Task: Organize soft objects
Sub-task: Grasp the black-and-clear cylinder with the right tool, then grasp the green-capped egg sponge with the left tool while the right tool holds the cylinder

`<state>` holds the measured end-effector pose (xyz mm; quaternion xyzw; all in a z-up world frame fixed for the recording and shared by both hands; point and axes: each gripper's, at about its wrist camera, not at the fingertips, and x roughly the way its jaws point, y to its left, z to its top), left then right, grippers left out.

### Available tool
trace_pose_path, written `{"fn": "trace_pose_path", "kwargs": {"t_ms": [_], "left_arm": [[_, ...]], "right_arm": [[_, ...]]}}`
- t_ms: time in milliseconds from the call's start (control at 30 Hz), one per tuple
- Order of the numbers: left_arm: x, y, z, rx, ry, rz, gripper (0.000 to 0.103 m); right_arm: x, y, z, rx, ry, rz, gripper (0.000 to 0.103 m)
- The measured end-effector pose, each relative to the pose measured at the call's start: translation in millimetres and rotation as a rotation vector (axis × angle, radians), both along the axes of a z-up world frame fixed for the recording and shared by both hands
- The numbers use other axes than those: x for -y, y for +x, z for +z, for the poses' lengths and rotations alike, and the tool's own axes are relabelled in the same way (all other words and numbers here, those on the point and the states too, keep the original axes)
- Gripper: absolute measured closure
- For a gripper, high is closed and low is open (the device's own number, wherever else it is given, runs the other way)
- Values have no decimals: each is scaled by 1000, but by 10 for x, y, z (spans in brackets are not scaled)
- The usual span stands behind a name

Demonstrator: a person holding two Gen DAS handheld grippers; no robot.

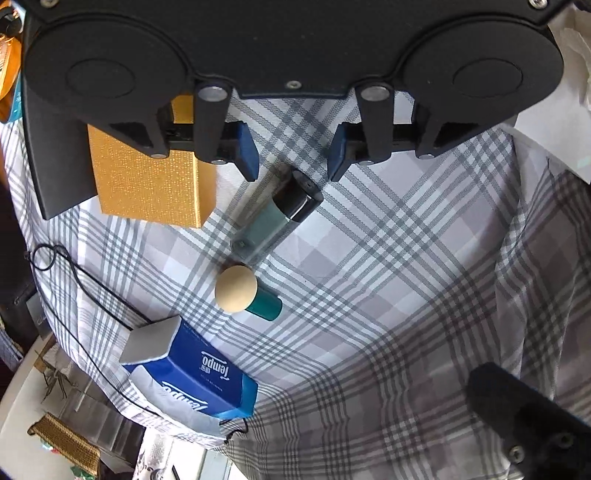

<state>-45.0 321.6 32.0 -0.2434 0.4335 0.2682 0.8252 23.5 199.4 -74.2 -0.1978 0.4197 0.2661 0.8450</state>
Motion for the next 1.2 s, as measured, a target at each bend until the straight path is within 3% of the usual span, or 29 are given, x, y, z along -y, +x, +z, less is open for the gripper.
{"fn": "trace_pose_path", "kwargs": {"t_ms": [300, 500, 567, 600, 667, 1000, 1200], "left_arm": [[6, 10, -9, -6, 5, -5, 1], [22, 28, -32, -17, 15, -12, 1], [29, 40, -42, -21, 18, -17, 1], [29, 44, -46, -23, 19, -19, 1], [28, 45, -51, -26, 24, -17, 1], [4, 84, -151, -68, 54, -3, 1], [114, 216, -274, -115, 105, -35, 1]], "right_arm": [[-2, 225, -38, -124, 97, -119, 53], [-43, 304, -68, -114, 85, -175, 53], [-52, 299, -65, -103, 78, -177, 59], [-52, 288, -65, -99, 75, -172, 66], [-43, 248, -53, -88, 62, -158, 70], [337, -253, -69, -59, 51, -37, 70], [573, -523, -133, 26, 82, 57, 70]]}}
